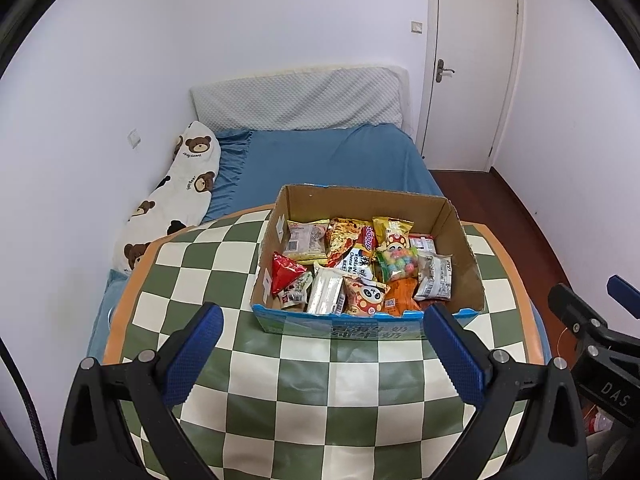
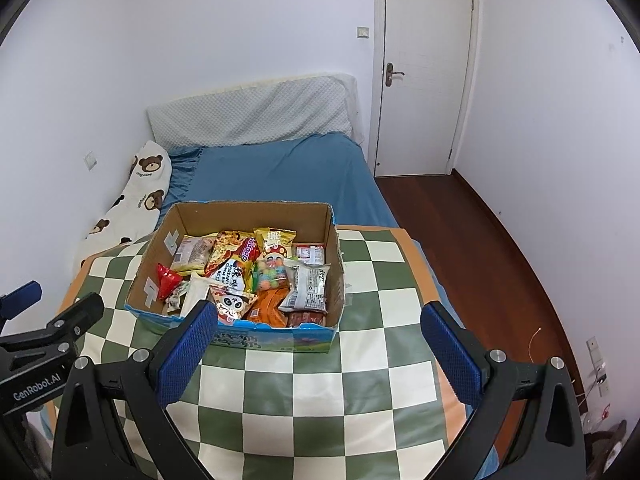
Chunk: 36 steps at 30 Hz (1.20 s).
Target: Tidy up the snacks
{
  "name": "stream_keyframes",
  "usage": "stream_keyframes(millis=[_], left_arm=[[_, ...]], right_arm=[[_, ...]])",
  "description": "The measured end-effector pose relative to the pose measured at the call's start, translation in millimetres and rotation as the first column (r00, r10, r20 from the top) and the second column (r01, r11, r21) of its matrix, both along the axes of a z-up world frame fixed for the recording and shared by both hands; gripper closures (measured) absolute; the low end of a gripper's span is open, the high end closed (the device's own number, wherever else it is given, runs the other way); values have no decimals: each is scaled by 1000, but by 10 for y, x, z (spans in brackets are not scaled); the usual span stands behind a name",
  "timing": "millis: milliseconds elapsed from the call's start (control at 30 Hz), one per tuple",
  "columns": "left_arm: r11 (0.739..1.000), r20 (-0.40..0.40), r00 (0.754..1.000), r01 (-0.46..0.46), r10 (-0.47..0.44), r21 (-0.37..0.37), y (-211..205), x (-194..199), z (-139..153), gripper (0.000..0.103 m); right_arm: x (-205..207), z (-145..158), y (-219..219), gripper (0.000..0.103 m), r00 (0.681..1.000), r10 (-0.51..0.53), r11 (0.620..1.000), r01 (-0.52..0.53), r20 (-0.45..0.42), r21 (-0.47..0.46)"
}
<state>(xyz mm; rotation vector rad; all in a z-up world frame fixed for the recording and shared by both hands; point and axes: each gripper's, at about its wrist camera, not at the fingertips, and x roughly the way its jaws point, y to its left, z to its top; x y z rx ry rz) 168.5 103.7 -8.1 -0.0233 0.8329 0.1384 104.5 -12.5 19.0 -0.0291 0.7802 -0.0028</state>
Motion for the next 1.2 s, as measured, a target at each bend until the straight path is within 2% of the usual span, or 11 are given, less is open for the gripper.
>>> stream_keyframes(millis=[1200], left_arm=[[1000,4,1000,-1,1,0,-29,4,67,0]], right_arm=[[-15,22,-11,0,1000,5,1000,-5,6,-5]])
